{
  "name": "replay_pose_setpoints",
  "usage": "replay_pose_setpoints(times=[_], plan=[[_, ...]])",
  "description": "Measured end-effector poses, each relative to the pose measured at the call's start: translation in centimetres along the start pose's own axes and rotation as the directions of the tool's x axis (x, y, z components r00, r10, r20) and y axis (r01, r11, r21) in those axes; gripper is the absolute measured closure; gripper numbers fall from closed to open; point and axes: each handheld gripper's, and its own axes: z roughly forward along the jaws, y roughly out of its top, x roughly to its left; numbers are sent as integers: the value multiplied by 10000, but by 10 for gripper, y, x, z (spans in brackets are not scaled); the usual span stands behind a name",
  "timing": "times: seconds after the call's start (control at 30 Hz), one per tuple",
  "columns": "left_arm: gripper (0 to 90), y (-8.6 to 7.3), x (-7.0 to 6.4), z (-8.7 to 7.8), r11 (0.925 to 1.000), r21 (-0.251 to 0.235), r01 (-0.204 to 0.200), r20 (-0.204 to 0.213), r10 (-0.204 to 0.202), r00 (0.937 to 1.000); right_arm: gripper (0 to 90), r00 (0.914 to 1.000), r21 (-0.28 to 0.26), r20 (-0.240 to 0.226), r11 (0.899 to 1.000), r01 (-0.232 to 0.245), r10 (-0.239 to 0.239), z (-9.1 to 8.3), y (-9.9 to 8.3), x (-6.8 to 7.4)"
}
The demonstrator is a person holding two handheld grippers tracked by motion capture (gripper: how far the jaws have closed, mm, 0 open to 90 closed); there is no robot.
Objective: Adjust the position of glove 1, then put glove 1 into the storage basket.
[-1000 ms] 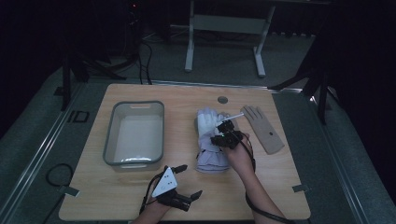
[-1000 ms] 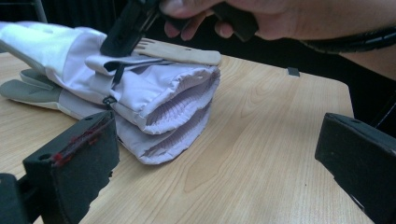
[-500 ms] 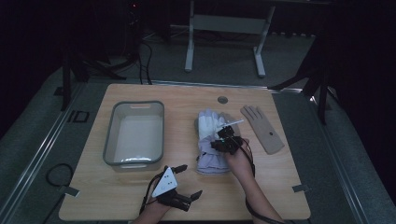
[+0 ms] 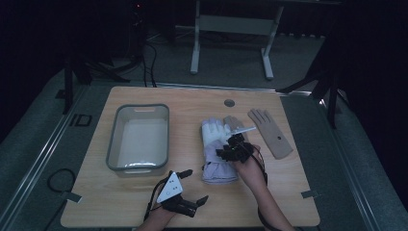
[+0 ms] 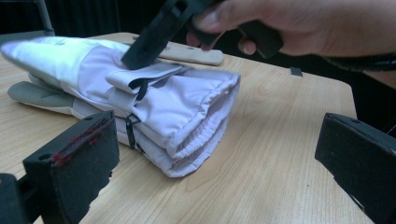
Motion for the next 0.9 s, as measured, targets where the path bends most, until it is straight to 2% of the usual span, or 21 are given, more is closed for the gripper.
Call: replay_pose_setpoints(times=[0.03, 0.13, 0.17, 0.2, 0.27, 0.3, 0.4, 0.43, 0.47, 0.53, 0.63, 0.7, 0.77, 0.83, 0.9], plan=[[0, 0, 0, 0, 10000, 1, 13, -36, -13, 10000, 459, 10000, -76, -62, 10000, -11, 10, -3, 0, -1], [0, 1, -2, 1, 9999, 172, 1, -129, 1, 9999, 325, 9995, 33, 205, 9997, 245, -245, -8, 0, -4], [0, 2, -3, 2, 9996, 288, -47, -221, 54, 9997, 287, 9996, 38, 117, 9997, 245, -246, -10, 0, -5], [0, 3, -3, 1, 9995, 298, -46, -249, 54, 9997, 229, 9993, -31, -170, 9995, 330, -330, -14, -1, -7], [0, 9, -4, 1, 9997, 241, 9, -383, 0, 9993, 202, 9993, -176, -285, 9996, 242, -247, -19, -3, -11], [0, 11, -4, 1, 9996, 266, 67, -460, -54, 9989, 150, 9987, -165, -305, 9990, 405, -410, -22, -5, -13], [0, 18, -4, 0, 9996, 158, 223, -611, -213, 9979, 146, 9976, -432, -441, 9977, 515, -534, -27, -9, -17], [0, 25, -2, -1, 9988, 134, 464, -921, -450, 9947, 141, 9959, -615, -590, 9960, 650, -686, -29, -11, -21], [0, 29, -1, -1, 9981, 177, 590, -1012, -569, 9932, 140, 9940, -894, -447, 9914, 958, -1001, -34, -15, -26], [0, 36, 2, -1, 9977, 218, 646, -1207, -615, 9908, 140, 9923, -1028, -457, 9886, 1099, -1151, -37, -18, -31], [0, 46, 4, 1, 9950, 561, 829, -1284, -751, 9889, 144, 9912, -905, -655, 9899, 1093, -1154, -45, -23, -36], [0, 53, 6, 4, 9927, 825, 881, -1282, -771, 9887, 145, 9917, -1090, -597, 9883, 1068, -1138, -50, -27, -38], [0, 61, 7, 8, 9895, 1113, 926, -1349, -773, 9878, 141, 9945, -1208, -694, 9902, 701, -788, -57, -29, -42], [12, 69, 9, 13, 9857, 1258, 1120, -1327, -951, 9866, 135, 9952, -1409, -698, 9883, 587, -691, -63, -29, -44], [34, 76, 11, 18, 9821, 1455, 1200, -1310, -1011, 9862, 99, 9955, -1245, -725, 9909, 515, -609, -67, -29, -46]])
